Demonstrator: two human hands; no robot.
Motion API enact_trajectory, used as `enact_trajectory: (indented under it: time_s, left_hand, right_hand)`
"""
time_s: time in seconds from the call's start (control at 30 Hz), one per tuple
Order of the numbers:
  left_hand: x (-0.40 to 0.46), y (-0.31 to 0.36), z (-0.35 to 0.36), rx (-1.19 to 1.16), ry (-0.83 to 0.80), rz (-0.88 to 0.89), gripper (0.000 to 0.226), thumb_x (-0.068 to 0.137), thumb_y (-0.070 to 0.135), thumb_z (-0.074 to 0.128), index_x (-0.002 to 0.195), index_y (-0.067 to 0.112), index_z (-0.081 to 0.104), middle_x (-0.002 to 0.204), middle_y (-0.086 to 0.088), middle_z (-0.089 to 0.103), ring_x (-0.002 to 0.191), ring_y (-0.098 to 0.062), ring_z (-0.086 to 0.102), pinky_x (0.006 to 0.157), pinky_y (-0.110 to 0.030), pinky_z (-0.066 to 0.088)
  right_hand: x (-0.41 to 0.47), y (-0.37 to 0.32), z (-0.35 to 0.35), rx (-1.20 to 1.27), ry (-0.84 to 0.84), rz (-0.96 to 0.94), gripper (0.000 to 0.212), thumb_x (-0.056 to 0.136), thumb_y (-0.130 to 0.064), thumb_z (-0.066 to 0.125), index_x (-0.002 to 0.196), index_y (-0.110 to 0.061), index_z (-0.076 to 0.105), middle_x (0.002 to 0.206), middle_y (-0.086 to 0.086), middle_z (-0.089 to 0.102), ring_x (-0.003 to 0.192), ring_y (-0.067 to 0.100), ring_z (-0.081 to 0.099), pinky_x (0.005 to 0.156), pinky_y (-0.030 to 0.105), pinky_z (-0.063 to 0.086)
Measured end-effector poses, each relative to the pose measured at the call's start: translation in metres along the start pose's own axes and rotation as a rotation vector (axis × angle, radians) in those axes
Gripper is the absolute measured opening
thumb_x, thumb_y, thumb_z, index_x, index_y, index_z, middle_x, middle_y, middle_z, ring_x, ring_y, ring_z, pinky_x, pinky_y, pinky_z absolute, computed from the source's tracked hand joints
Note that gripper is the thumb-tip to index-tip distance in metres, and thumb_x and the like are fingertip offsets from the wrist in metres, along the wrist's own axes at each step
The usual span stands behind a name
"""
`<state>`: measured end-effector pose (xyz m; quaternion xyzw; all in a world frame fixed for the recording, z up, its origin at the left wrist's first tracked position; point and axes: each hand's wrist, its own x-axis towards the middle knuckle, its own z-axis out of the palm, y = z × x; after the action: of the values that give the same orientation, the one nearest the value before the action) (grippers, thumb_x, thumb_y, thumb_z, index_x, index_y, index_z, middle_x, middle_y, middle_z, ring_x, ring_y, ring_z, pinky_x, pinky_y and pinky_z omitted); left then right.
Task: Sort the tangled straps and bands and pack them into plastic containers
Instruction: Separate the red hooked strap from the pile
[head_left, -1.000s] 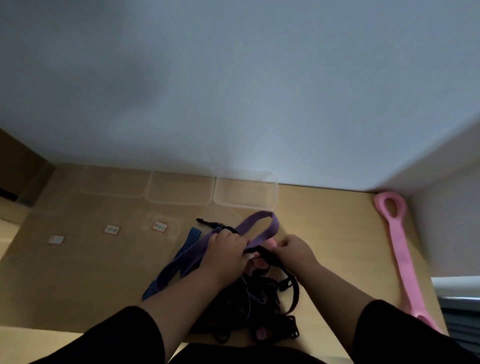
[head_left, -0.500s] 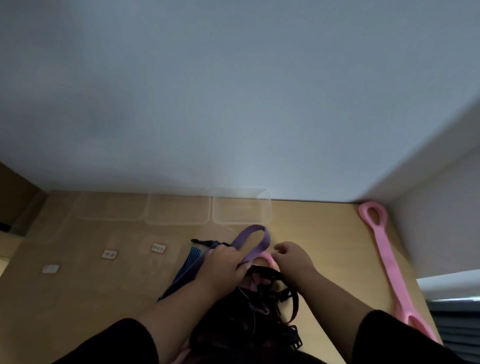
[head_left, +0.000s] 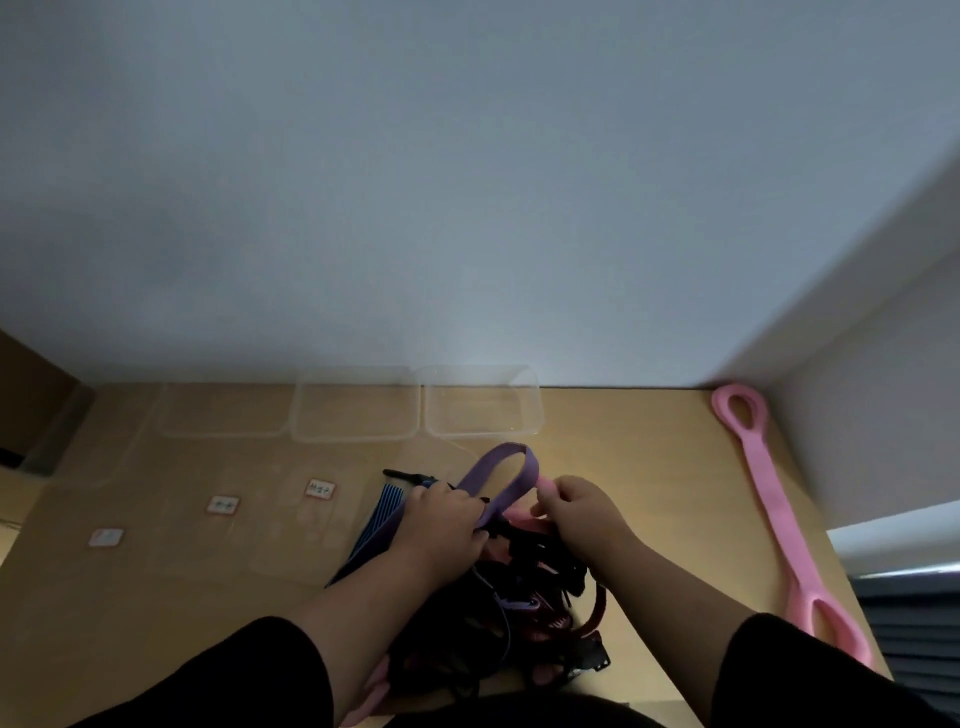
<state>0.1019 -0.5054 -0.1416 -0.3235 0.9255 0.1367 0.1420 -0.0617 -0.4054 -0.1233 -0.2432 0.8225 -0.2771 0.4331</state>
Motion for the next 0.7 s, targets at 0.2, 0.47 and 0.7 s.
enact_trajectory:
  time_s: [0.2,0.47,0.7]
  left_hand:
    - [-0.007,0.000,0.002,0.033,-0.035,-0.022,0.029,0.100,0.040,0.040,0.113,0.021,0.058,0.120,-0.002,0.061,0.114,-0.027,0.050,0.096,-0.044,0.034]
    - [-0.001,0.001,-0.006,0.014,-0.046,-0.066,0.034,0.097,0.048,0.045,0.118,0.025,0.058,0.123,-0.002,0.062,0.119,-0.027,0.052,0.101,-0.044,0.035]
    - [0.002,-0.001,-0.012,-0.110,0.013,-0.122,0.022,0.094,0.047,0.046,0.097,0.028,0.058,0.102,0.001,0.067,0.102,-0.025,0.062,0.093,-0.045,0.040]
  right_hand:
    - [-0.032,-0.020,-0.033,0.447,0.147,0.002,0.023,0.107,-0.019,0.045,0.102,-0.001,0.059,0.086,0.019,0.067,0.067,0.027,0.066,0.056,0.034,0.059]
    - [-0.060,-0.049,-0.070,0.484,0.433,-0.300,0.022,0.107,-0.025,0.046,0.095,-0.013,0.060,0.073,0.002,0.069,0.069,0.026,0.071,0.077,0.058,0.058]
    - [-0.092,-0.086,-0.094,0.591,0.579,-0.521,0.019,0.107,-0.021,0.045,0.099,-0.010,0.058,0.073,0.001,0.070,0.070,0.026,0.072,0.070,0.042,0.058]
